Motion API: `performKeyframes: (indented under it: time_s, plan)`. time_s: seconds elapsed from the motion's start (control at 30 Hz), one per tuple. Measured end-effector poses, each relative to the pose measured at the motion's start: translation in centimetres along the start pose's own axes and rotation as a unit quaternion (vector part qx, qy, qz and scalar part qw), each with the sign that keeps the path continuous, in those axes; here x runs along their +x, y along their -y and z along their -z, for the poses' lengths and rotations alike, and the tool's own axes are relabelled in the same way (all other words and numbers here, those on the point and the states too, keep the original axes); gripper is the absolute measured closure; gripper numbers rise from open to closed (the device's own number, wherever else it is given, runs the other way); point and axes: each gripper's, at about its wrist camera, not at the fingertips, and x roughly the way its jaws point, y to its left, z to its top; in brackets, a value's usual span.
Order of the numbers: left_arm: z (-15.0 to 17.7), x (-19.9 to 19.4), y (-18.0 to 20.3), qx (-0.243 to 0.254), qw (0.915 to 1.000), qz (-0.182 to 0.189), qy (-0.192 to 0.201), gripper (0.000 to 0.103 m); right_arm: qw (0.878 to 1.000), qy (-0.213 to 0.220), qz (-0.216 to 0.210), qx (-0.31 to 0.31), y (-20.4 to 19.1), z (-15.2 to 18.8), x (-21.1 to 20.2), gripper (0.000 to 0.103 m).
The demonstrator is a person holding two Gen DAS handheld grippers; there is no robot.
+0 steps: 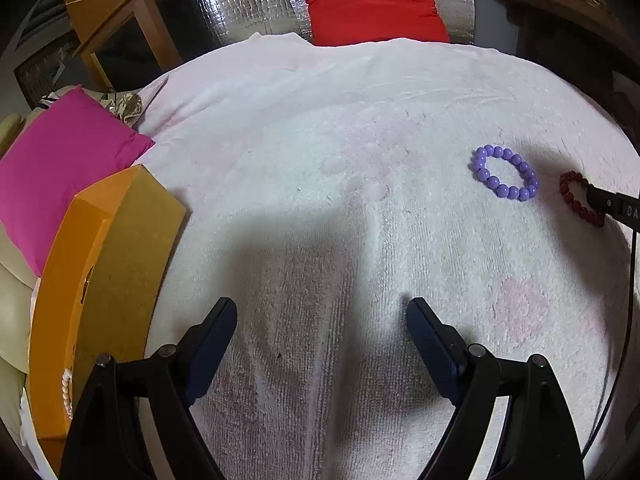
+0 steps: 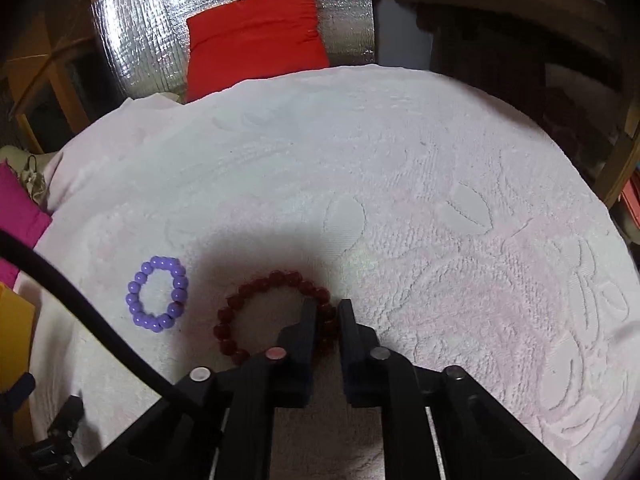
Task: Organize jewelry
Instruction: 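Lower the right tool onto the dark red bead bracelet while the left tool approaches the purple bracelet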
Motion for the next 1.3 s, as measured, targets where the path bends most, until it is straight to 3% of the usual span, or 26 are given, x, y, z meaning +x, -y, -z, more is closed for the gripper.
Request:
performKeyframes:
  time_s: [0.6, 0.8, 0.97, 1.3]
  plan:
    - [-2.2, -0.3, 3.1, -0.014, 0.9981, 0.026, 0.053, 0.016, 0.998, -0.043, -0.041, 0.008, 4.1, 1.1, -1.0, 0.092]
    - [-3.9, 0.3, 4.1, -0.061, 0.9927, 0.082, 0.065, 0.016, 0.998, -0.041, -0.049, 0.005, 4.8, 1.7, -1.3, 0.092]
    - [-5.1, 0.6, 6.5, -0.063, 0.9888, 0.109, 0.08, 0.016, 0.998, -0.037, -0.049, 0.0, 4.8, 2.2, -1.6, 0.092]
    - [-6.8, 2.9, 8.1, -0.093, 0.9852, 0.134, 0.054, 0.016, 0.998, -0.029, -0.063, -0.012, 5.3, 3.5, -2.7, 0.091]
